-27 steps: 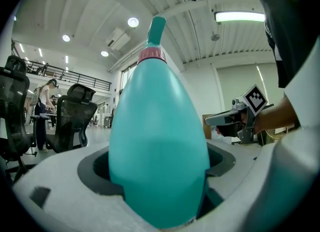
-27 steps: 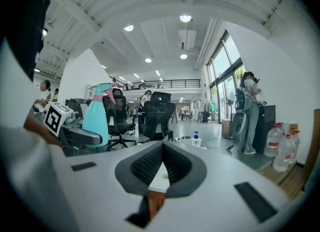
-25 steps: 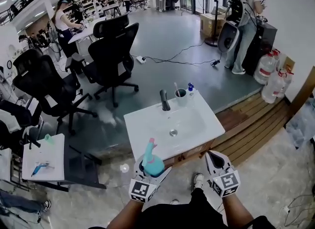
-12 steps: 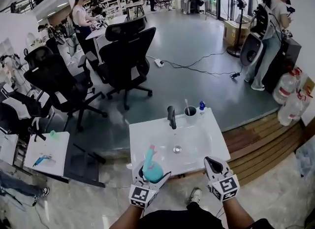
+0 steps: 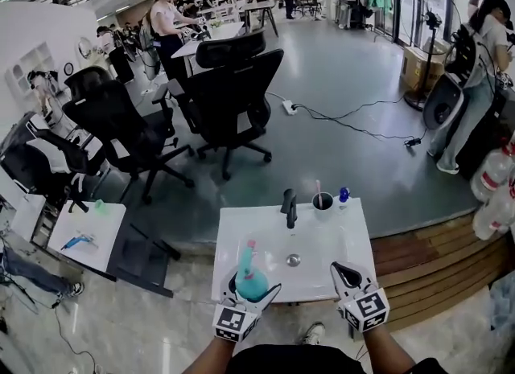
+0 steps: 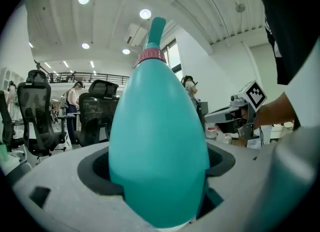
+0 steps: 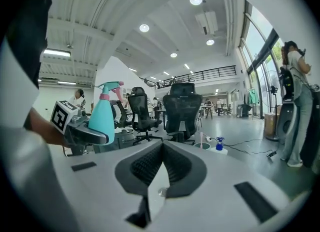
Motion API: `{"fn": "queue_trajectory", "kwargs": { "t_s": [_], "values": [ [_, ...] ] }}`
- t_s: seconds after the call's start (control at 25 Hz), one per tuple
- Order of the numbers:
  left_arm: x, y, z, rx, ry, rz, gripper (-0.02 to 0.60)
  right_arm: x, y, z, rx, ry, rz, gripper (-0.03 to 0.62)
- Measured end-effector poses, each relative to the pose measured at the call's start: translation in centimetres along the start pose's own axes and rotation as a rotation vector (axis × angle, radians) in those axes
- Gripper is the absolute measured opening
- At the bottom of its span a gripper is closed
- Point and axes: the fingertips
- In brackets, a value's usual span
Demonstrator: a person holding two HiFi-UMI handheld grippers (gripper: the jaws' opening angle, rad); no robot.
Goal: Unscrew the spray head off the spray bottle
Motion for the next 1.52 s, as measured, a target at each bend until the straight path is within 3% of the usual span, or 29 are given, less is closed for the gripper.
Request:
{"fn": "queue_trajectory", "kwargs": {
  "t_s": [0.48, 0.64, 1.04, 1.16, 1.32, 1.52],
  "values": [
    [0.8, 1.0, -0.9, -0.028, -0.029, 0.122, 0.46, 1.3, 2.0, -0.7, 0.007, 0.003, 0.162, 0.006],
    [0.3, 0.4, -0.9, -0.035, -0.022, 0.151, 0.46, 0.0, 3.1, -0.4, 0.027, 0.01, 0.222, 0.006],
    [-4.0, 0.0, -1.1, -0.015, -0.009, 0.165, 0.46, -5.2, 6.6, 6.3, 0.167, 0.02, 0.374, 0.008],
    [-5.0, 0.2, -1.2, -0.019, -0.009, 0.154, 0.46, -7.8, 7.9, 8.2, 0.202, 0.018, 0.451, 0.026],
    [-6.0, 0.7, -1.3, -0.011, 0.004, 0.131, 0.46, -11.3, 10.0, 9.4, 0.2, -0.021, 0.562, 0.138],
    [-7.0, 1.5, -1.4, -0.006, 0.016, 0.111, 0.46, -13.9, 12.4, 10.6, 0.186, 0.014, 0.645, 0.213]
  ]
}}
Point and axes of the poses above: the fingertips, and each gripper's own axes: y forward along the fingers, x to its right, z out of its top, and after that the axes turned 10 degrees about z, right-handed
